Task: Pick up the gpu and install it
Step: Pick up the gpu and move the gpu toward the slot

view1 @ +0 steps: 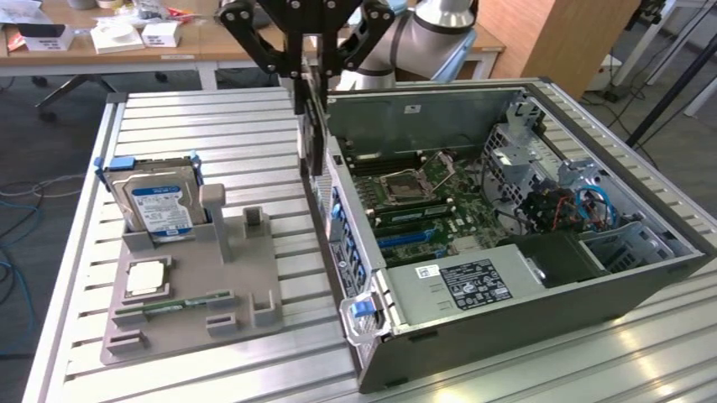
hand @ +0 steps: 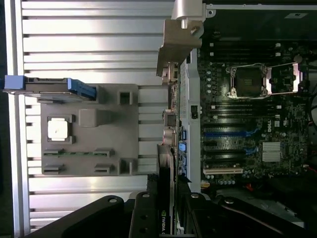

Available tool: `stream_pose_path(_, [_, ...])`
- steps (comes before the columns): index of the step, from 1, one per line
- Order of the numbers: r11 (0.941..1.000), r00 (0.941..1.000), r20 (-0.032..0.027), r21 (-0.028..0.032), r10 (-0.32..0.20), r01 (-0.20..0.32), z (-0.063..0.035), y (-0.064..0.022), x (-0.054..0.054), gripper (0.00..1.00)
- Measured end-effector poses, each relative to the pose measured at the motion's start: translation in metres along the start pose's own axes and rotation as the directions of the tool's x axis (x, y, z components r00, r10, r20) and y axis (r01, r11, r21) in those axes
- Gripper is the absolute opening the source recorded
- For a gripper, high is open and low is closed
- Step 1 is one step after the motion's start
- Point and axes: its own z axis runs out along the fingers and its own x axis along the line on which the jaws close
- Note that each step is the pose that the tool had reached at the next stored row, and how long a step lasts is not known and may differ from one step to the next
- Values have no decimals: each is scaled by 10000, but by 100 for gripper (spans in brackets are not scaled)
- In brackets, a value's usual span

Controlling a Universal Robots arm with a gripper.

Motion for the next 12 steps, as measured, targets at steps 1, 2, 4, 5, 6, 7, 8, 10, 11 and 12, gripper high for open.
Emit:
stream_pose_path(1, [10000,10000,0,0,0,0,1,2,-40,26])
stream_pose_path(2, [10000,10000,0,0,0,0,2,3,-78,26])
stream_pose_path(4, [10000,10000,-1,1,-1,1,3,6,-153,26])
stream_pose_path(5, [10000,10000,-1,1,0,0,4,8,-190,26])
stream_pose_path(6, [10000,10000,-1,1,0,0,5,9,-229,26])
stream_pose_path(7, [10000,10000,0,1,0,0,6,10,-269,26])
stream_pose_path(8, [10000,10000,0,0,-1,1,8,12,-312,26])
stream_pose_path(10, [10000,10000,-1,0,-1,1,9,15,-391,26])
stream_pose_path(11, [10000,10000,-1,1,0,0,10,17,-431,26])
stream_pose_path(12, [10000,10000,-1,1,0,0,11,19,-471,26])
